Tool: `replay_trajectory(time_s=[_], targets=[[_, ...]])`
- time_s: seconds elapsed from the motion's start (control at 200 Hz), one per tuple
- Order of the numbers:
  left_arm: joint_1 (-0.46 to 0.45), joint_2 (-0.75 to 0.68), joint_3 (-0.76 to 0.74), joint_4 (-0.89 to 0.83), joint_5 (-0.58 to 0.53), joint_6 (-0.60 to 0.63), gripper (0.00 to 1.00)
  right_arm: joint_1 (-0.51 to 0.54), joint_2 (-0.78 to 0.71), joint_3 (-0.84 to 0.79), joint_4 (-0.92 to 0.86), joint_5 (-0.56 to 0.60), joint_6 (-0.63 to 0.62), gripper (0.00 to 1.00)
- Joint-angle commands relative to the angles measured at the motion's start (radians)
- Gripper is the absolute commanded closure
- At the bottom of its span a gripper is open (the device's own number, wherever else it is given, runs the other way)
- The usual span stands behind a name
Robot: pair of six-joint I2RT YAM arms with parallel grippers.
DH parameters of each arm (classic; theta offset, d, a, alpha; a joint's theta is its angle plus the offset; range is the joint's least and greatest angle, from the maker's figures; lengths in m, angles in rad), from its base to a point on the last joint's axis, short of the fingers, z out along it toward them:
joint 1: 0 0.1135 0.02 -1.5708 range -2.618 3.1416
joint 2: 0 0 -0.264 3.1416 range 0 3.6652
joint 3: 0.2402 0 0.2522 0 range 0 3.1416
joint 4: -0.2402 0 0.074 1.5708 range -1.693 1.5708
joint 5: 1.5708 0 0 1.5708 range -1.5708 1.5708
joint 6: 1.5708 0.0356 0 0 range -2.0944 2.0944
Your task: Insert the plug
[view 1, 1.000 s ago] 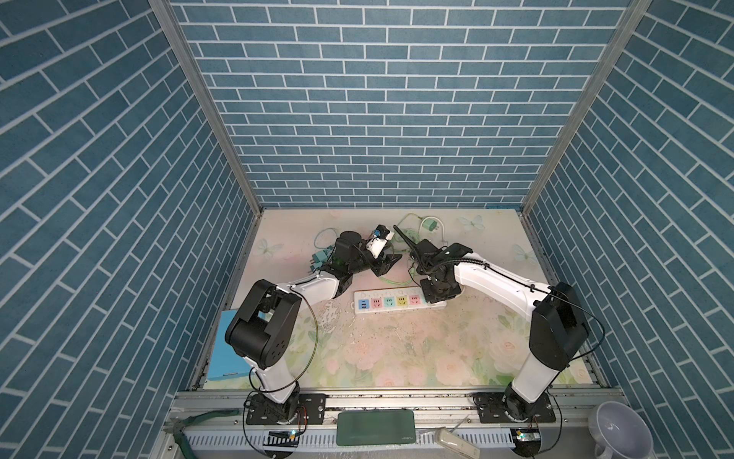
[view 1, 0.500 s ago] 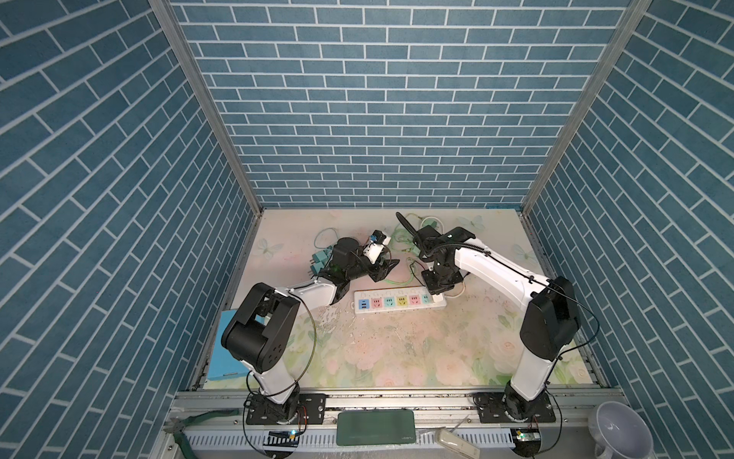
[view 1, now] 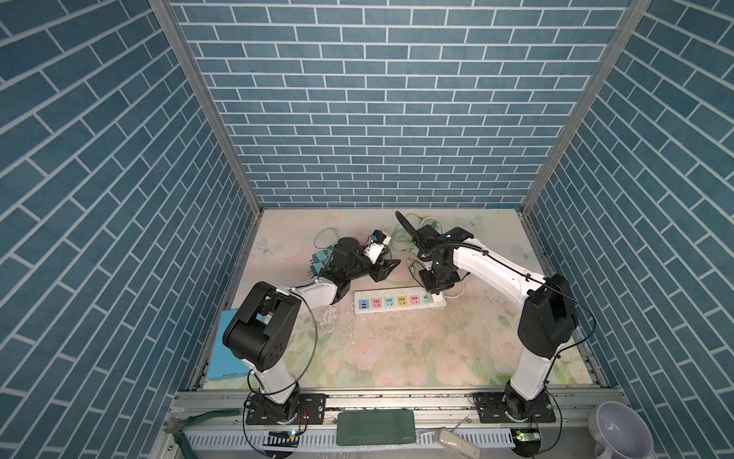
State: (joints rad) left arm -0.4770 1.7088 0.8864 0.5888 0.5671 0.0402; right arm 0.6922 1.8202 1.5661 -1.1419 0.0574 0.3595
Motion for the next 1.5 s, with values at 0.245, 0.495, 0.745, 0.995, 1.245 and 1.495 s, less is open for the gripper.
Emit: replay_trajectory(time_s=[0.245, 0.495, 0.745, 0.995, 1.245, 1.495], targets=[[0.005, 0.015, 0.019, 0.039, 0.042, -0.029, 0.41, -0.003, -0.015, -0.056, 0.011, 0.031, 0.005, 0.61], [0.004, 0.008, 0.02, 0.037, 0.047, -0.03, 0.41, -0.002, -0.021, -0.076, 0.028, 0.047, 0.012, 0.52], [0.003, 0.007, 0.025, 0.029, 0.048, -0.029, 0.41, 0.0, -0.036, -0.121, 0.103, 0.054, 0.016, 0.53], [0.004, 0.008, 0.026, 0.019, 0.045, -0.025, 0.41, 0.002, -0.055, -0.163, 0.166, 0.061, 0.032, 0.53], [0.003, 0.002, 0.026, 0.011, 0.035, -0.023, 0.41, 0.002, -0.048, -0.182, 0.175, 0.046, 0.035, 0.58], [0.005, -0.014, 0.017, 0.002, 0.024, -0.012, 0.41, 0.002, -0.041, -0.186, 0.169, 0.049, 0.032, 0.7]])
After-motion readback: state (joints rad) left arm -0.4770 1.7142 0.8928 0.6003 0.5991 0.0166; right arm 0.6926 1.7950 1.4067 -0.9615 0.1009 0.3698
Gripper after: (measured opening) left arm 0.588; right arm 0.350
